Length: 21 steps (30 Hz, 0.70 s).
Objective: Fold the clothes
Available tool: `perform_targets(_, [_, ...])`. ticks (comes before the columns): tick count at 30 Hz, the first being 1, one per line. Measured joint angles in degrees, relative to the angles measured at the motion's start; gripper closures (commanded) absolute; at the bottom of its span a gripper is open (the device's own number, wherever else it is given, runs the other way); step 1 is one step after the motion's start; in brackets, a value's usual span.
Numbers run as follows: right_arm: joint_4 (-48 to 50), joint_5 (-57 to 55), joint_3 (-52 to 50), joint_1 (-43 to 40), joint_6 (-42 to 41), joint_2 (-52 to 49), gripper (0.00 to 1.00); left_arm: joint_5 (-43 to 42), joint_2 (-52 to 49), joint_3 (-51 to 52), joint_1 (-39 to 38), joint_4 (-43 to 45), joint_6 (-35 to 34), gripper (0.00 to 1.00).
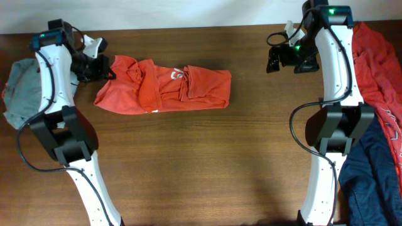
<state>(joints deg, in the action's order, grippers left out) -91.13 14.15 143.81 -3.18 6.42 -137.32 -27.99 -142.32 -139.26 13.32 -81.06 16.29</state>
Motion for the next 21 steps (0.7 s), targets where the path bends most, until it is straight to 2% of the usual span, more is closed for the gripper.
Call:
perform_targets(5, [0.0, 0.2, 0.0, 0.0, 0.0, 0.0, 0.02, -3.1, -0.1, -3.5, -4.1, -0.6, 0.0, 0.99])
perform_targets(13, [0.0, 0.3, 0.0, 0.0, 0.0, 0.0, 0.02, -4.9, -0.2, -16.9, -15.6, -3.1, -0.2, 0.99])
perform_targets(21, [0.1, 0.3, 0.0, 0.0, 0.0, 0.0, 0.02, -4.4, -0.2, -17.5, -25.2, -1.7, -0.2, 0.99])
